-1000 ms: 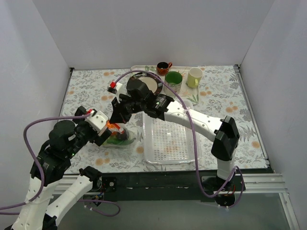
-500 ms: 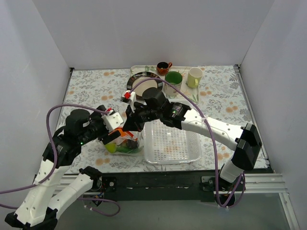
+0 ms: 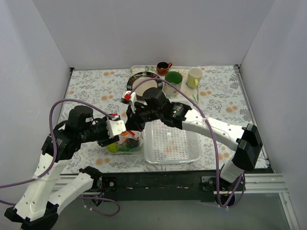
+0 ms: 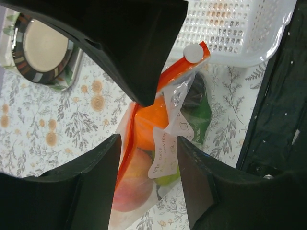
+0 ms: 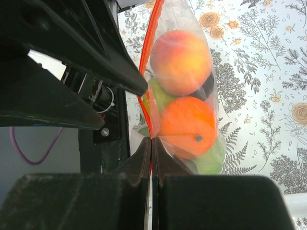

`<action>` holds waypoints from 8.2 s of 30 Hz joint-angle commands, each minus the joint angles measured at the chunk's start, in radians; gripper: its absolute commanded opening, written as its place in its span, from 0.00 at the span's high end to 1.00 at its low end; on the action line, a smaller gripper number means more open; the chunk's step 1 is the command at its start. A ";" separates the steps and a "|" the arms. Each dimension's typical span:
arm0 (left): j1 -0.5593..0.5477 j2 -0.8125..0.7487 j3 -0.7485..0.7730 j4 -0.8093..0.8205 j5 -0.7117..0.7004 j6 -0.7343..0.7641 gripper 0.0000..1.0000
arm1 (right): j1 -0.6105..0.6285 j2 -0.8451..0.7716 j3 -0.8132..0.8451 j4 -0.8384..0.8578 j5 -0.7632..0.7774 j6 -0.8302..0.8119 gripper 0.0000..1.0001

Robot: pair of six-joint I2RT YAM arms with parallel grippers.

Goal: Open the zip-top bag and remove the fake food

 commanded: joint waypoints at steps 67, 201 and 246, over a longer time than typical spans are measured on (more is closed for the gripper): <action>0.003 0.214 0.161 -0.127 -0.115 -0.035 1.00 | -0.184 -0.342 -0.613 0.863 -0.037 0.076 0.35; 0.003 0.540 0.367 -0.254 0.352 -0.146 1.00 | -0.211 -0.130 -0.420 0.877 -0.410 0.250 0.99; 0.407 0.272 0.017 -0.256 -0.237 0.189 1.00 | -0.399 -0.031 -0.285 0.689 0.196 0.235 0.99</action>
